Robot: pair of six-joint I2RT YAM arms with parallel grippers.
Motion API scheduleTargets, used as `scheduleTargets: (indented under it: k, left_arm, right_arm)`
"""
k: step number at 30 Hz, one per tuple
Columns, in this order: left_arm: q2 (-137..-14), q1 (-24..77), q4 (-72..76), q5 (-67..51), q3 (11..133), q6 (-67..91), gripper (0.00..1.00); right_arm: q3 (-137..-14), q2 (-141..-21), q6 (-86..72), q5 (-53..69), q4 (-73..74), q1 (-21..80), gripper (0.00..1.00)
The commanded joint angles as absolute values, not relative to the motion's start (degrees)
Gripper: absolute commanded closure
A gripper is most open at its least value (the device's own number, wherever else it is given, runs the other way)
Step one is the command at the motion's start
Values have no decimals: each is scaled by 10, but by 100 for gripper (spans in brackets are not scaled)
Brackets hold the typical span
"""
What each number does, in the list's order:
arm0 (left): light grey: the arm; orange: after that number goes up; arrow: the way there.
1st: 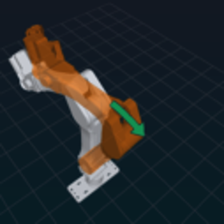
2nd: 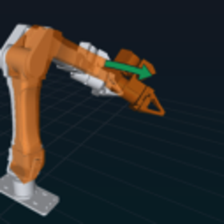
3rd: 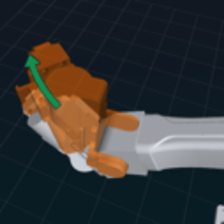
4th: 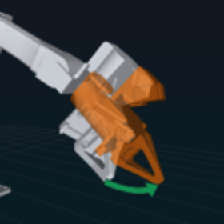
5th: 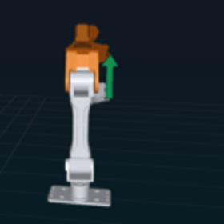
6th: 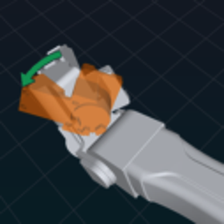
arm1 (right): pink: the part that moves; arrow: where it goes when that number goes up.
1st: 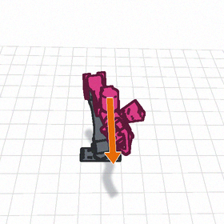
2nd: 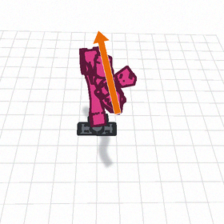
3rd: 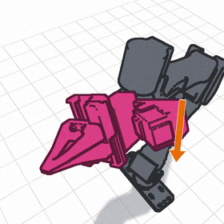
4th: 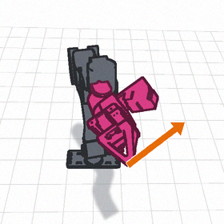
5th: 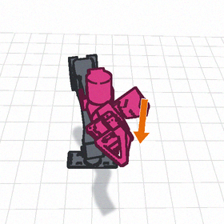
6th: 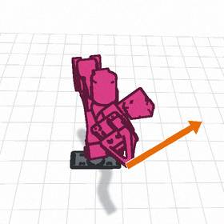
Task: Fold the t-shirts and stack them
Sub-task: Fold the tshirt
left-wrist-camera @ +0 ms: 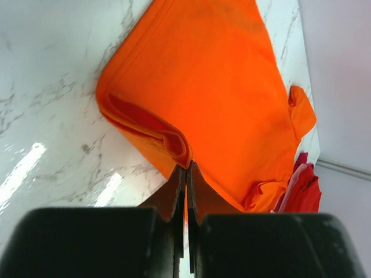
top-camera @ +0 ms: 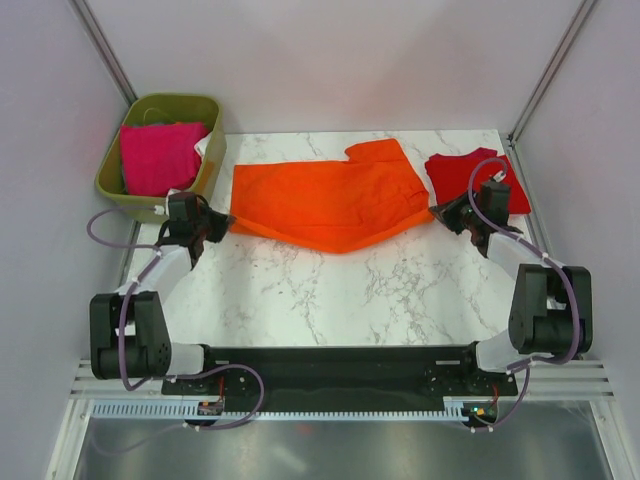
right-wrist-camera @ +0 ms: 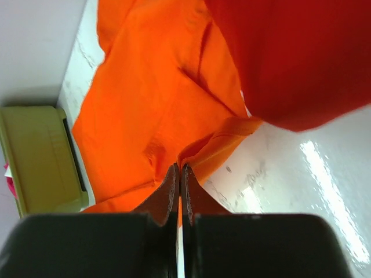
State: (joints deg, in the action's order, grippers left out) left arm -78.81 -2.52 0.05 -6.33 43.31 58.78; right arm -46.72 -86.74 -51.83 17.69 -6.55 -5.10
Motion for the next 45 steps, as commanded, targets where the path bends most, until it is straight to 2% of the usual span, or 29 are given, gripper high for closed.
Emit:
scheduleTargets:
  k: [1,13,20,22,23,24,25,26,28,29,33,36,40,45]
  left_arm:
    - [-745,-27,23,-54,389,559,98]
    - [-559,-26,-105,-32,255,574,98]
    - [-479,-28,-191,51,214,566,98]
    - [-462,-27,-221,63,208,568,89]
    - [-445,-27,-228,67,206,565,83]
    - [-438,-28,-249,67,206,564,60]
    - [-431,-27,-258,68,207,566,51]
    - [-412,-28,-264,68,209,565,40]
    - [-392,-28,-281,67,217,559,32]
    - [-377,-27,-288,68,223,555,25]
    - [-372,-27,-302,47,266,502,22]
    - [-395,-27,-266,-40,308,431,22]
    - [-474,-18,-196,-112,354,396,23]
    - [-581,45,-124,-84,412,392,23]
  right_arm:
    - [-423,-820,-483,182,-98,-54,100]
    - [-269,-628,-461,118,-5,-54,100]
    - [-230,-535,-449,50,77,-54,99]
    - [-220,-518,-446,44,100,-54,97]
    - [-217,-502,-448,28,112,-54,91]
    - [-213,-491,-453,15,123,-53,85]
    - [-203,-470,-460,9,134,-54,69]
    - [-198,-459,-462,5,136,-54,61]
    - [-186,-425,-472,4,137,-54,45]
    - [-186,-417,-472,-9,136,-54,45]
    - [-225,-411,-442,-9,122,-54,45]
    - [-268,-453,-408,30,103,-53,48]
    - [-339,-566,-381,79,50,-41,50]
    - [-477,-706,-331,65,43,-4,49]
